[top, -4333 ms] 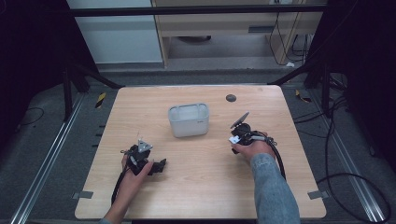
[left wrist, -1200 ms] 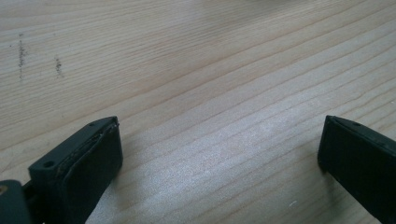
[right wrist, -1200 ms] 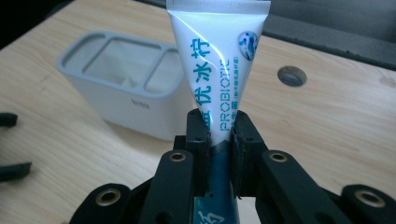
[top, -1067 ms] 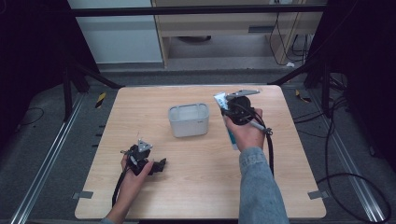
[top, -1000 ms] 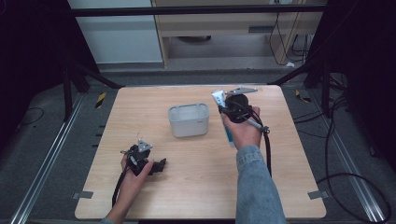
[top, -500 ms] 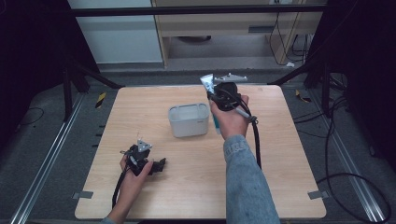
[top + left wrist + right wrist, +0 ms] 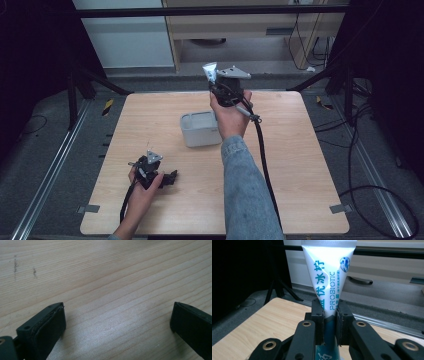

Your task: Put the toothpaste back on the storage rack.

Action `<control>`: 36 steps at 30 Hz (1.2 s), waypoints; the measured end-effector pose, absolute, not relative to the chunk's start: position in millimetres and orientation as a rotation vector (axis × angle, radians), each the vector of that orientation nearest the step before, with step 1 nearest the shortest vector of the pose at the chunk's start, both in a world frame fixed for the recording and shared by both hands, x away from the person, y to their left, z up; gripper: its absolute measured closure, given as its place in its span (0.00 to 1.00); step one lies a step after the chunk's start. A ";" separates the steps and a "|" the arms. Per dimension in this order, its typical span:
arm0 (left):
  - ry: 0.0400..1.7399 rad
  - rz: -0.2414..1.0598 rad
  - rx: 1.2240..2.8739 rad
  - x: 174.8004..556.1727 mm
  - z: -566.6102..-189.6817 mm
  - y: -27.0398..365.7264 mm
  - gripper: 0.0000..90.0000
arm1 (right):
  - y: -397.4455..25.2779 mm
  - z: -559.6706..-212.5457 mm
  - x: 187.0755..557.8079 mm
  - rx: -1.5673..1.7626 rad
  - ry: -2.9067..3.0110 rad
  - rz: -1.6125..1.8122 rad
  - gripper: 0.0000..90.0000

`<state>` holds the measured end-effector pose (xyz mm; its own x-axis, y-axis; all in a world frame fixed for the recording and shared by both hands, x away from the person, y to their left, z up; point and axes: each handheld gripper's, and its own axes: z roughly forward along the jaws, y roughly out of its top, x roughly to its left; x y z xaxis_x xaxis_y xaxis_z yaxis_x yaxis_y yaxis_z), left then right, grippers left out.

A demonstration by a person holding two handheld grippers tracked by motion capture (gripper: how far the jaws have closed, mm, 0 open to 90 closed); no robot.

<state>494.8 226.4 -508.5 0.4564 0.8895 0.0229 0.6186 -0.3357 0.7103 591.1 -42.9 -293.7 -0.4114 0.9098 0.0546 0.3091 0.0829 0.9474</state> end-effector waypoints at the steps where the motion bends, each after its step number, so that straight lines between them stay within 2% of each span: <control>1: 1.253 0.550 2.073 494.8 -508.5 226.4 0.00 | -40.0 -293.2 593.6 1.205 1.782 1.331 0.88; 13: 1.242 0.549 2.076 495.7 -508.6 226.3 0.00 | -18.2 -300.3 608.7 1.212 1.732 1.336 0.88; 36: 1.240 0.547 2.079 495.7 -508.5 226.5 0.00 | -8.0 -307.7 615.0 1.170 1.670 1.390 0.88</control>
